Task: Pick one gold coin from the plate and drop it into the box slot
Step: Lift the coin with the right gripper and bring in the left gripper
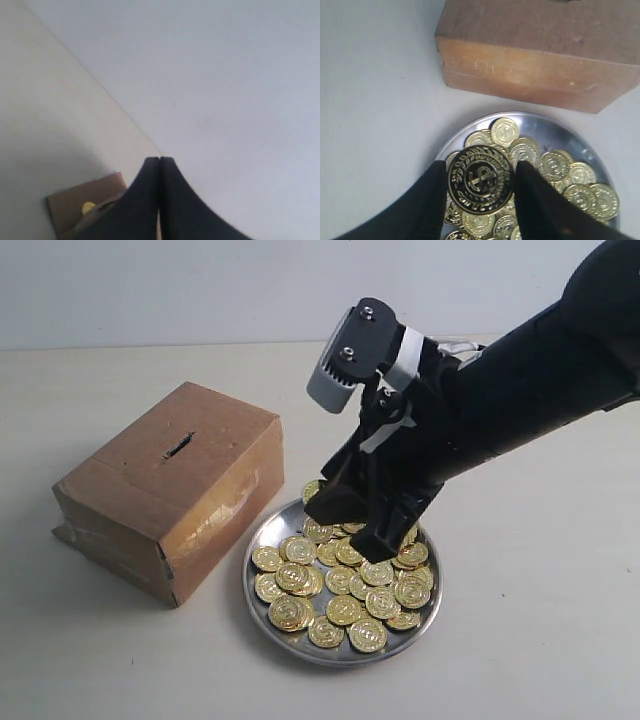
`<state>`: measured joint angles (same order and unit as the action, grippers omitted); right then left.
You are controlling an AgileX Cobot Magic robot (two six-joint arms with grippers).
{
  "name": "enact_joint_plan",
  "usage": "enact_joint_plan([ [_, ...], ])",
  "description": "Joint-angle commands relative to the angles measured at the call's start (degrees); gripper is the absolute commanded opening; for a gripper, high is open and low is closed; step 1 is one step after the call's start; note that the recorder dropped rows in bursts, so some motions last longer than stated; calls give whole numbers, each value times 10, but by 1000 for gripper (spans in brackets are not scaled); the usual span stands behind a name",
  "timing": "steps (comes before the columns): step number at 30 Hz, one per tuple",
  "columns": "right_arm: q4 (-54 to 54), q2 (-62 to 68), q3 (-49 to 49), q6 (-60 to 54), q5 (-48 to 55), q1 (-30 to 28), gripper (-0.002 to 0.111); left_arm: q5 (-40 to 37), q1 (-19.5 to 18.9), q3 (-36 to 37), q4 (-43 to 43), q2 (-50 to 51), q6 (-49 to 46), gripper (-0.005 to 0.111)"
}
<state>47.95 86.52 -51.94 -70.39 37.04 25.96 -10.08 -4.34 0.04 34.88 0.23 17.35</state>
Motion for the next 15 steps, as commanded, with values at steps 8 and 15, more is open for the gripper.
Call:
enact_joint_plan([
  [8, 0, -6, 0, -1, -53, 0, 19, -86, 5, -18, 384, -2, -296, 0],
  [15, 0, -6, 0, 0, -51, 0, 19, -192, 5, -75, 465, 159, -481, 0],
])
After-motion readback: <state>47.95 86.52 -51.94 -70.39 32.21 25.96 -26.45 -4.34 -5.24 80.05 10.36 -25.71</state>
